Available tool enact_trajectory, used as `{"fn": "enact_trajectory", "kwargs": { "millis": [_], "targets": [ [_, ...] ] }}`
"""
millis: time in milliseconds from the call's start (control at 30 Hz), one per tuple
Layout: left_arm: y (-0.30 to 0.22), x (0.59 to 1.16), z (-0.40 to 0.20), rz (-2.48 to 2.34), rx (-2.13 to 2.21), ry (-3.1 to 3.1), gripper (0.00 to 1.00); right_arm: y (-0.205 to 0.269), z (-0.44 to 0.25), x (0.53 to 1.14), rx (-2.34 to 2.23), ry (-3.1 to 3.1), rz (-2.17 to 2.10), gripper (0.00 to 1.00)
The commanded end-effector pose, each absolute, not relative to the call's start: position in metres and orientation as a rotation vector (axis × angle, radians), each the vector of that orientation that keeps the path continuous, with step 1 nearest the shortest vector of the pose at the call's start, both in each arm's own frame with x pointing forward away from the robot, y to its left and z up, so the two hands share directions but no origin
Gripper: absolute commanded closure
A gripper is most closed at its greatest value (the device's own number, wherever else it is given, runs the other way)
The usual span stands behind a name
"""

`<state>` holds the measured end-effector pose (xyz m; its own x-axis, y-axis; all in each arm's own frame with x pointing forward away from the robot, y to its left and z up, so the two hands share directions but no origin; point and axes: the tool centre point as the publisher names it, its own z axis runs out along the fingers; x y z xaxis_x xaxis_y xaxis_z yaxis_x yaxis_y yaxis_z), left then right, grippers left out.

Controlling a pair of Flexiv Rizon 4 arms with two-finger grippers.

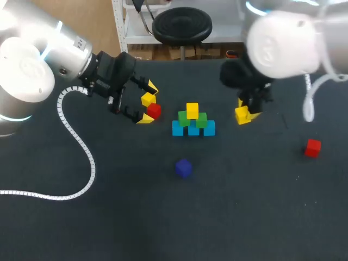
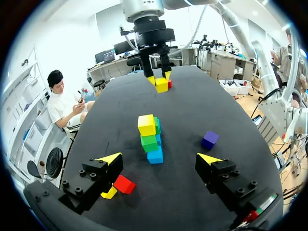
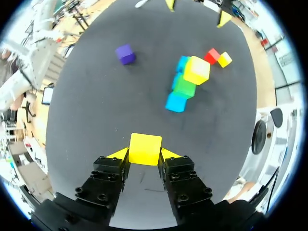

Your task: Place the blue cubes, place green cubes on the blue cubes, place the yellow cubes on the green cubes, then place the red cubes on the yellow cubes, and place purple cube on the red cubes.

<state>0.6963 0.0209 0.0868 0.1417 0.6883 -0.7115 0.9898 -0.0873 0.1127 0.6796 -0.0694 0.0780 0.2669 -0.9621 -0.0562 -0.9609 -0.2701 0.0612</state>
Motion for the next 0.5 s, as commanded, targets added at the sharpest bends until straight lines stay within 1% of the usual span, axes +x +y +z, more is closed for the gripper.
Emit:
{"fn": "enact_trajectory", "kwargs": {
  "millis": [33,500],
  "targets": [
    [0.02,0.698,0.087,-0.667,1.846,1.612,0.0,-0.062,0.079,0.688,2.456,-1.948,-0.141,1.0],
    [0.02,0.698,0.087,-0.667,1.846,1.612,0.0,-0.041,0.07,0.704,2.413,-2.067,-0.209,1.0]
  ]
}}
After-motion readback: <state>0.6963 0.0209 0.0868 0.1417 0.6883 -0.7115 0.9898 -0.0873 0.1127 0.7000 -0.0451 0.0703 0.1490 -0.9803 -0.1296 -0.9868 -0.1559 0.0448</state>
